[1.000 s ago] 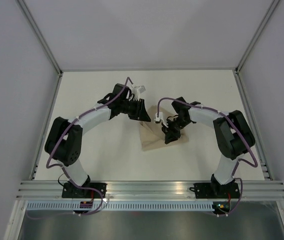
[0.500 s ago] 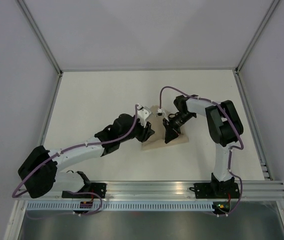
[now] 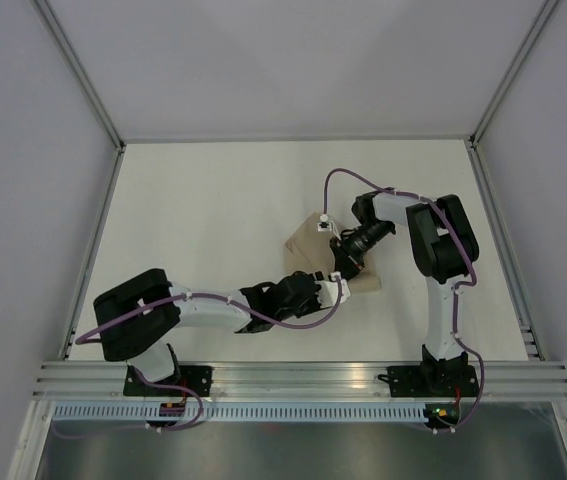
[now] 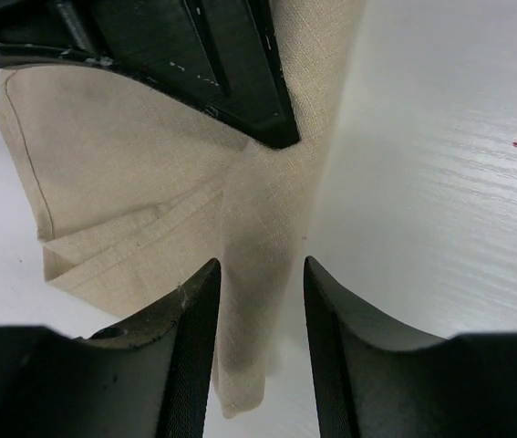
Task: Fold the napkin, place the utensils inside, and roll it up
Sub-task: Roll the napkin at the center of the board.
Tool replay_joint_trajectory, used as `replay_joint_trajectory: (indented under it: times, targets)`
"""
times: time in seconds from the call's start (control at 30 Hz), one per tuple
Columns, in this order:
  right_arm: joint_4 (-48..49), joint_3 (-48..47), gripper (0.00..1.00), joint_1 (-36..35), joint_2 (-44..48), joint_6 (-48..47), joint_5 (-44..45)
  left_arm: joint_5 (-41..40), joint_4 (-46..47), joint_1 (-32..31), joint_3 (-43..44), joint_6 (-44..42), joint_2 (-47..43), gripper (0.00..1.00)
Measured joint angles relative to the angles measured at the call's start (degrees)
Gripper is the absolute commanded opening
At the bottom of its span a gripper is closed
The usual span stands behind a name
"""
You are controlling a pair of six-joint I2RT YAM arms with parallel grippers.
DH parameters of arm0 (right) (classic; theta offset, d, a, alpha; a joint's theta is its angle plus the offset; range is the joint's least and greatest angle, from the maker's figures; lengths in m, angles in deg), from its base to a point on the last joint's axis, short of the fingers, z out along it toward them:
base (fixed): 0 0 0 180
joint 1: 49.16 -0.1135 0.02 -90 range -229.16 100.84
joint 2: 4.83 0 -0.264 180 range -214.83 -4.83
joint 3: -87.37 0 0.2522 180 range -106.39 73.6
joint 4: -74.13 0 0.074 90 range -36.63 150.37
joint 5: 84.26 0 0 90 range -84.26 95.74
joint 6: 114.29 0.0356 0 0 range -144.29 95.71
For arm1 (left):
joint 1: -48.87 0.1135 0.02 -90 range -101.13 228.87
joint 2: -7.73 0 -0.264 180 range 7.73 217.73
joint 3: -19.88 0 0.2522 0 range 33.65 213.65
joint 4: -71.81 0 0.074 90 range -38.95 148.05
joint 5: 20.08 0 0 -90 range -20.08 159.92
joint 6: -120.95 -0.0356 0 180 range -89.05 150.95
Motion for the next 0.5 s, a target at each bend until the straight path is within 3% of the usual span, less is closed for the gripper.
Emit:
replay_joint_trajectory:
  times: [0.5]
  targets:
    - [-2.8, -1.9, 0.17, 0.3, -2.2, 0.1, -0.2, -1.4, 4.7, -1.6, 4.3, -6.4, 10.4, 0.48]
